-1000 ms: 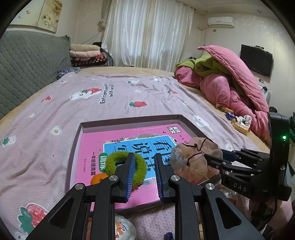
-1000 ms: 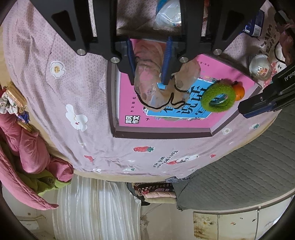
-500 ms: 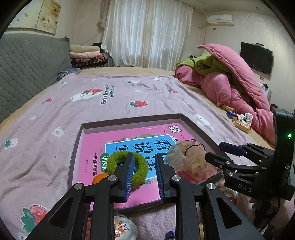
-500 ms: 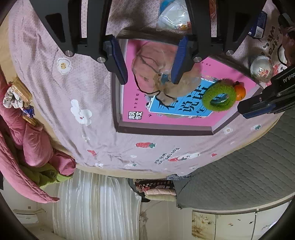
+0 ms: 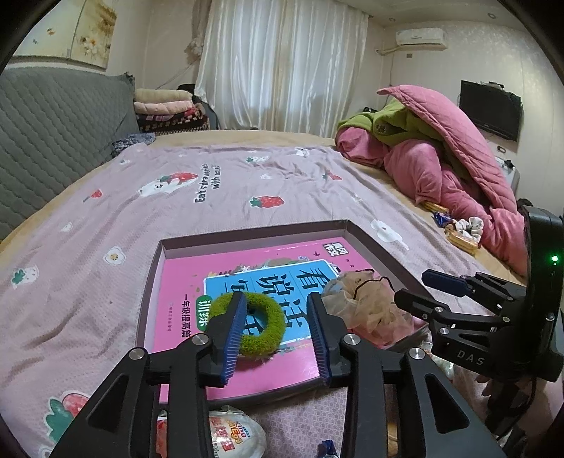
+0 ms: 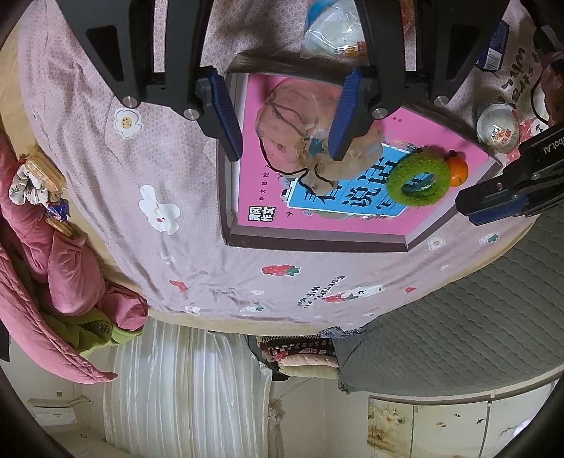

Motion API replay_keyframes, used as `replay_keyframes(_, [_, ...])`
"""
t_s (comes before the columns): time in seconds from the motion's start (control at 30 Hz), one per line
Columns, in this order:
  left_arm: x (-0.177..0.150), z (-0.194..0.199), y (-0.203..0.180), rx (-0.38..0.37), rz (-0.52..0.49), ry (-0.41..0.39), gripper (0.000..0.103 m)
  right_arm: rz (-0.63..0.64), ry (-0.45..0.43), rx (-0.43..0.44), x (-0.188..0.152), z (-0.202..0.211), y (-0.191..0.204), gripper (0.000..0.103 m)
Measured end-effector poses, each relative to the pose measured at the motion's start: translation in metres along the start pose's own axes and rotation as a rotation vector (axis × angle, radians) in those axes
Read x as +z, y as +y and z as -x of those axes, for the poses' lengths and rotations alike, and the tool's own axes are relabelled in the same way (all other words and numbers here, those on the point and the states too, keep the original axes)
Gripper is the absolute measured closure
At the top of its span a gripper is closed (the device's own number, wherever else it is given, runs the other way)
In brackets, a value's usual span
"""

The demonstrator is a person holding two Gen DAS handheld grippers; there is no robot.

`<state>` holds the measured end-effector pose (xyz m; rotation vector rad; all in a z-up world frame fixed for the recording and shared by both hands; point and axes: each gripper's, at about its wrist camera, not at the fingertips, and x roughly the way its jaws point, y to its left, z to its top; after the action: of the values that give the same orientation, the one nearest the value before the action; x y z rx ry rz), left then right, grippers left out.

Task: Organize objects
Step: 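Lower the green ring onto the workbook with the left gripper while the right releases the sponge, then withdraw both grippers from the tray toward the objects in front of it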

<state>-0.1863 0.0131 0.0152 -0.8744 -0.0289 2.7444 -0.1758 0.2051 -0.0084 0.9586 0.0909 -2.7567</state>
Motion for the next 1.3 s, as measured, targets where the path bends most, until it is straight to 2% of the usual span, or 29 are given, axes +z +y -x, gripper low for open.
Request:
replay_keyframes(0.03, [0.0, 0.001, 0.0, 0.002, -0.002, -0.002, 0.056, 0.001, -0.002, -0.001, 0.0, 0.0, 0.0, 0.048])
replay_keyframes(0.1, [0.0, 0.003, 0.002, 0.006, -0.006, -0.007, 0.052, 0.002, -0.01, 0.001, 0.002, 0.002, 0.001, 0.042])
replay_keyframes(0.5, [0.001, 0.017, 0.003, 0.026, -0.007, -0.022, 0.05, -0.007, -0.046, 0.02, 0.003, 0.013, 0.002, 0.04])
replay_keyframes(0.73, [-0.004, 0.026, -0.001, 0.04, -0.016, -0.026, 0.05, -0.021, -0.073, 0.032, 0.005, 0.021, 0.001, 0.034])
replay_keyframes(1.3, [-0.022, 0.048, -0.004, 0.06, -0.01, -0.023, 0.05, -0.039, -0.114, 0.108, 0.004, 0.042, 0.003, 0.027])
